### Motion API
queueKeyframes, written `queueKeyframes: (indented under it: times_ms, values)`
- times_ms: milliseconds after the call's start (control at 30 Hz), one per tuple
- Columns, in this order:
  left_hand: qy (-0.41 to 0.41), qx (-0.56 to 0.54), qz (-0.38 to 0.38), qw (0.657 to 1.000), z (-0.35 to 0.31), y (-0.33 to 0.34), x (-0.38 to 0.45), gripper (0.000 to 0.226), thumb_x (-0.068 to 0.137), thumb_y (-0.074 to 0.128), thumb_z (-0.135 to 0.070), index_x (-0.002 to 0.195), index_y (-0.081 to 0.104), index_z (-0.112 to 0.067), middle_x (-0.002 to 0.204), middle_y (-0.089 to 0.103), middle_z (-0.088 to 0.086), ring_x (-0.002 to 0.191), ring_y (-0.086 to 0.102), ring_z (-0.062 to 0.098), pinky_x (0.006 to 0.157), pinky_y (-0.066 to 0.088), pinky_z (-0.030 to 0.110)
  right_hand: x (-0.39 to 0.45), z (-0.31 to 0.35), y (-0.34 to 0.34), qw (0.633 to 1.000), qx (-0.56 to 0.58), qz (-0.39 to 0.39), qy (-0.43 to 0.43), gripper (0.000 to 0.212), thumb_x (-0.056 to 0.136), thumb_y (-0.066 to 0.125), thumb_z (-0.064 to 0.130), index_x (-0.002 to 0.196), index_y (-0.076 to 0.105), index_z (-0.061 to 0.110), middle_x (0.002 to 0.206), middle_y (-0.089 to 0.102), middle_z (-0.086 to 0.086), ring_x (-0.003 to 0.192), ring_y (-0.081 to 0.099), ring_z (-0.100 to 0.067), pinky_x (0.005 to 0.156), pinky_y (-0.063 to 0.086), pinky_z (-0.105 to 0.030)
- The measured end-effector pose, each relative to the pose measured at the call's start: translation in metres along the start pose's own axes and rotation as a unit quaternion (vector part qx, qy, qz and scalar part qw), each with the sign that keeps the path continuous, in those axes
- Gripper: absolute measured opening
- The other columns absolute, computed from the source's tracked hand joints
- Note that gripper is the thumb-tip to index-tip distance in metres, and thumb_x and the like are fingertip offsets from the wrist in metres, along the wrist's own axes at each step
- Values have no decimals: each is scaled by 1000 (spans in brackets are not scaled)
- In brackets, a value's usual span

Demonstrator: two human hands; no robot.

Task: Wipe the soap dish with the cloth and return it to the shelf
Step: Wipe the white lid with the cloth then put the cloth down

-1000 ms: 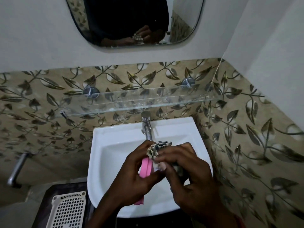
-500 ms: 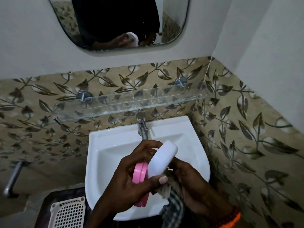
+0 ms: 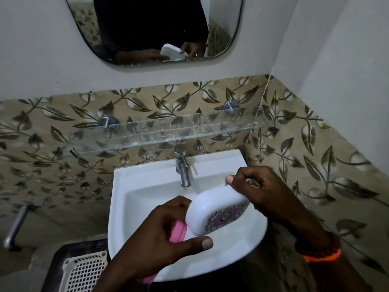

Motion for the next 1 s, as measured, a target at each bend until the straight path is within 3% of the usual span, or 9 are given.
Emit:
queueKeyframes:
  times_ms: [100,200,333,433,500,633,733,867,1000]
  values:
    - [2,-3,-4,1000,-4,-3,-3,17,78,90,-39,92,80,-41,111,70,-11,104,68,12,89,47,20,0,4,-9,1000,-14,8,-6,52,83,63,57,66,59,8,63,61,-15,60,65,-26,62,50,-42]
    - [-5,-9,25,1000,-7,6,0,30,75,94,-37,102,83,-30,115,71,-3,110,70,20,94,52,29,-1,22,-2,995,-82,13,-46,47,81,61,58,64,59,14,63,62,-5,64,63,-15,68,51,-40]
    - [-18,23,25,999,-6,22,-1,27,71,94,-48,90,84,-32,118,69,-9,106,71,15,85,55,29,-2,35,-1,987,-144,-29,-67,31,78,69,49,67,60,21,69,62,5,69,61,-10,67,51,-38]
    - [-10,47,-22,999,-3,29,-1,15,74,90,-43,80,83,-30,113,72,-10,100,73,17,81,57,42,-13,54,11,963,-226,-45,-138,13,87,70,28,99,72,22,93,69,4,87,66,-18,74,55,-41]
    - [-5,49,-59,997,0,25,1,11,72,89,-37,69,79,-31,101,72,-12,90,73,13,71,55,36,-26,65,34,943,-265,-37,-198,30,92,65,14,121,71,15,105,74,-4,93,68,-26,73,58,-44]
    - [48,32,-120,991,-6,16,0,9,72,72,-32,72,69,-40,77,70,-16,75,66,-2,65,49,24,-62,81,63,945,-163,-11,-284,25,94,65,15,117,74,13,111,76,2,90,63,-20,72,53,-34]
    - [68,49,-126,988,-7,14,-4,7,73,80,-32,73,74,-31,88,71,-15,83,68,8,70,51,31,-59,75,50,943,-132,-33,-304,22,93,67,8,114,75,9,115,76,0,92,68,-23,78,51,-34]
    - [52,52,-120,990,-7,14,-9,17,74,87,-30,73,80,-15,100,69,-6,87,66,27,72,51,43,-24,39,18,971,-102,-108,-188,18,94,61,7,102,76,13,102,77,6,94,69,-19,83,52,-36]
    - [46,50,-127,990,-3,13,-16,16,75,89,-25,72,80,-12,100,68,-8,95,64,28,79,49,40,-22,-35,20,972,182,-135,61,24,92,56,32,92,78,23,76,73,-2,65,66,-16,61,50,-27]
Point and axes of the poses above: each hand's wrist, its own x-axis towards the middle knuckle, its own y-axis out of the palm, z = x × y, the point moved 10 cm from there along x, towards the middle knuckle
